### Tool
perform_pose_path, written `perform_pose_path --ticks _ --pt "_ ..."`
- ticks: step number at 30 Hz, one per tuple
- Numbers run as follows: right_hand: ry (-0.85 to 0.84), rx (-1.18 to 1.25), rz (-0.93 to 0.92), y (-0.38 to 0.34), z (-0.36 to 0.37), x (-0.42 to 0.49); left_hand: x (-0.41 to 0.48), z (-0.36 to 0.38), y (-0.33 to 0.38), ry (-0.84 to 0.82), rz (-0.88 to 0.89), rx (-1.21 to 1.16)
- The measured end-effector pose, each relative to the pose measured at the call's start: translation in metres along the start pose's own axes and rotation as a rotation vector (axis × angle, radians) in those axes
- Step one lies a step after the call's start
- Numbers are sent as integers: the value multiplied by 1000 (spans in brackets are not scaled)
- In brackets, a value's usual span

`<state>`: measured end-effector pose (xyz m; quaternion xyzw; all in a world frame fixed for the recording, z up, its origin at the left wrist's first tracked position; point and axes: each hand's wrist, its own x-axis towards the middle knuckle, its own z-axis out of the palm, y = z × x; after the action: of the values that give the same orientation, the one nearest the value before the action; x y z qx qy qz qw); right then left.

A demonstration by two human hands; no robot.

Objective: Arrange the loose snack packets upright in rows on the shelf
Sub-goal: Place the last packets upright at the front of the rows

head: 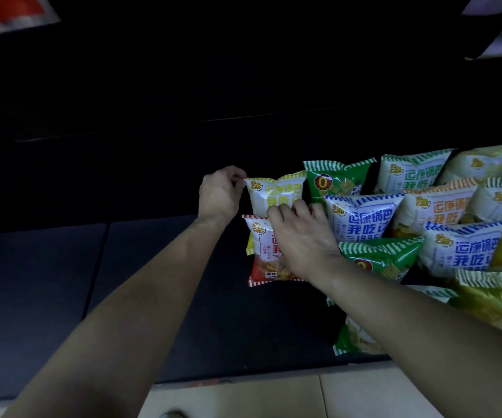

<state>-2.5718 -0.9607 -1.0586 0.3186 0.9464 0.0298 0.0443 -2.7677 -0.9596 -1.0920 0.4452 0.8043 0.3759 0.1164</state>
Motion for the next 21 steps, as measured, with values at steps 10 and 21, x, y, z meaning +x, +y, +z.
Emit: perform_pose_path --ticks 10,21 --pt "61 6 11 -3 3 -2 -1 -16 -5 -41 -26 -86" --pt "88 -75 13 -10 -2 11 -7 -30 1 -24 -142 -370"
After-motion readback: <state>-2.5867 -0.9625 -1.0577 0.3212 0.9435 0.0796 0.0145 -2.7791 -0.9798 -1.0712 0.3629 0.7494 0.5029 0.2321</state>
